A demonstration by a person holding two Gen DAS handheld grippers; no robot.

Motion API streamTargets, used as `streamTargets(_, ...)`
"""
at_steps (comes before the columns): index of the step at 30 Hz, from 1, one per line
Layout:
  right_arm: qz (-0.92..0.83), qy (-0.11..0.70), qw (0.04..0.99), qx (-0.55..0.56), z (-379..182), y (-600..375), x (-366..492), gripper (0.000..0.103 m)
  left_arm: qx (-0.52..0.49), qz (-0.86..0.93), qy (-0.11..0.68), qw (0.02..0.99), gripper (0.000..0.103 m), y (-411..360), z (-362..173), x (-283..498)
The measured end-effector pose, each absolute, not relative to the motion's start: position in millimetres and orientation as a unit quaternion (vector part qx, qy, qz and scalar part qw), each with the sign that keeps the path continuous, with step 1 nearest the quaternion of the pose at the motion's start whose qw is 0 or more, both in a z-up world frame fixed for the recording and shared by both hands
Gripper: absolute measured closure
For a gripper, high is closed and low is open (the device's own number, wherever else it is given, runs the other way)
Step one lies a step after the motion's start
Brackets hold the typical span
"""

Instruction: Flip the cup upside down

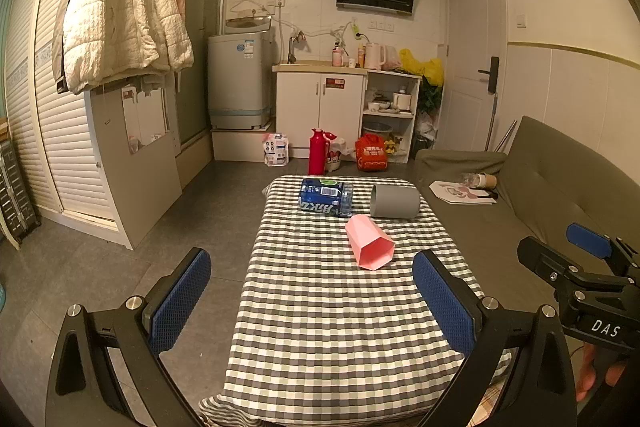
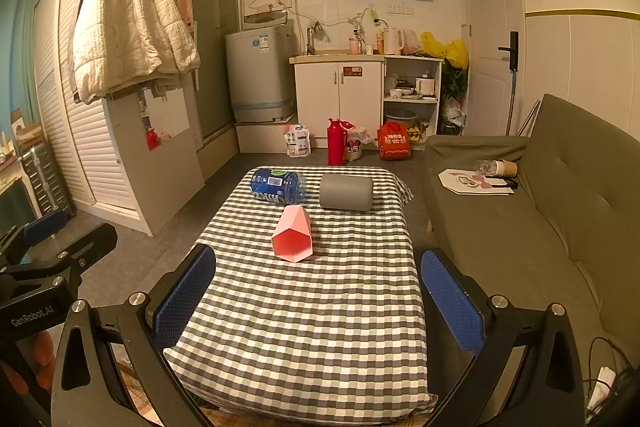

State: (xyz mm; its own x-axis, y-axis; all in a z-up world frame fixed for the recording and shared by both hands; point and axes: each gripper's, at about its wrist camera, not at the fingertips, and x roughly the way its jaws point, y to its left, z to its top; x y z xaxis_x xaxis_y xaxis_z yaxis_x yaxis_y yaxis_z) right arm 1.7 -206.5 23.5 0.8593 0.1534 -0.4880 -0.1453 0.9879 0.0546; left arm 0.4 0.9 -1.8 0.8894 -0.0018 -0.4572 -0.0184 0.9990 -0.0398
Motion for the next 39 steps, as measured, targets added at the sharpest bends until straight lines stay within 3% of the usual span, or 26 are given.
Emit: streamTargets(39,0.079,0.257,0.963,0.009,21.4,-205.9,2.6,0.0,-0.02,0.004,0.234,0.972,0.0,0.5,-6.0,0.2)
